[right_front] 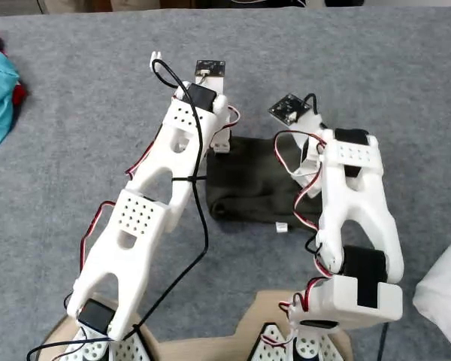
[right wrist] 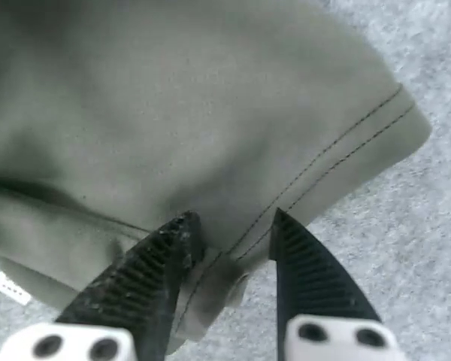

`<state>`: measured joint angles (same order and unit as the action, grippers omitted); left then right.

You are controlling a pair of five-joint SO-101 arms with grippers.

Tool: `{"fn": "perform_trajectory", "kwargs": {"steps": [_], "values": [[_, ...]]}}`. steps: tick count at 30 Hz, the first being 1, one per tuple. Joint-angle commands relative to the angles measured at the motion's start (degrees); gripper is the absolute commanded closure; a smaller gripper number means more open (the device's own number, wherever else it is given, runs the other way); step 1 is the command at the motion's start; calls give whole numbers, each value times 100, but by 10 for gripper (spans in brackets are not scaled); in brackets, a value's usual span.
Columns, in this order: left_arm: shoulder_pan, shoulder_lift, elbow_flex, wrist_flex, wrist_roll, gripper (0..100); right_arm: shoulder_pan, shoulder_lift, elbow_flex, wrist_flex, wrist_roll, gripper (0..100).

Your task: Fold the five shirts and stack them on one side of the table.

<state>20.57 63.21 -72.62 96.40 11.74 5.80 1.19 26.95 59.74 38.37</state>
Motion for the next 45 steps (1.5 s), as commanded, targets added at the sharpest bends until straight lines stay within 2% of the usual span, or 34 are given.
{"fn": "perform_trajectory", "kwargs": {"steps": [1, 3, 10, 18, 29, 36, 40, 45], "values": [[-62, -75, -299, 18, -35, 891, 110, -356, 40, -62, -62, 818], [-62, -75, -299, 18, -35, 891, 110, -365, 48, -26, -70, 826], [-62, -75, -299, 18, -35, 891, 418, -409, 31, 193, -70, 987], [-62, -75, -299, 18, -35, 891, 769, -418, 31, 431, -26, 989], [-114, -75, -290, 0, -281, 892, 796, -462, 31, 905, -18, 987], [-237, -75, -290, -18, -281, 892, 796, -1358, 92, 1477, -18, 987], [-237, -75, -299, -18, -281, 892, 752, -1622, 576, 1327, 185, 987], [-237, -84, -299, -18, -281, 892, 796, -1622, 1578, 536, 220, 986]]}}
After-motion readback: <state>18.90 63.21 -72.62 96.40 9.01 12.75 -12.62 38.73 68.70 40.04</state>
